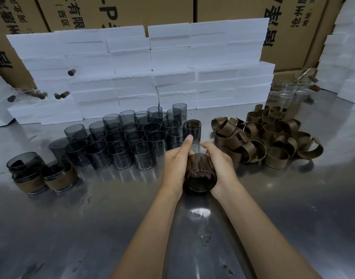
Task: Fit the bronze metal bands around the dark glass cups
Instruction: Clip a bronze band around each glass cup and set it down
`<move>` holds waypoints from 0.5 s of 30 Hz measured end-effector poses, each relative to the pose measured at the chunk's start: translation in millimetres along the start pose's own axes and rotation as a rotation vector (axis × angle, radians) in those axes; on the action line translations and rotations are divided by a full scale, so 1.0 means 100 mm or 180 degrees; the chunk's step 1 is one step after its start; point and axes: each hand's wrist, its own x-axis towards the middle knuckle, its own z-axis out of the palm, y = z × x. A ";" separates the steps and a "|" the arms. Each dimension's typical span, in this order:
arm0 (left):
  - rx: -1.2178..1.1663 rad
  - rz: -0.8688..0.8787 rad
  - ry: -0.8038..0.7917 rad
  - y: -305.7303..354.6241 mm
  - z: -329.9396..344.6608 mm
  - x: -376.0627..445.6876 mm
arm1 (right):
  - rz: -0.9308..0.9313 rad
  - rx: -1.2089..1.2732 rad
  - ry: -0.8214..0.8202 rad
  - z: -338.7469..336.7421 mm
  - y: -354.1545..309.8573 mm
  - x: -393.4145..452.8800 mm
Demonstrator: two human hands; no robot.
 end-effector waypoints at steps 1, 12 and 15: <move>0.0042 -0.0014 -0.0041 0.00 -0.01 0.01 | -0.0175 -0.0005 0.0134 -0.01 0.00 0.02; -0.0146 -0.0394 -0.1041 0.04 0.05 -0.13 | -0.0962 0.0169 0.0411 -0.13 -0.14 0.15; -0.1256 -0.0723 -0.0820 0.12 -0.02 -0.09 | -0.0650 0.0557 -0.0272 -0.15 -0.17 0.13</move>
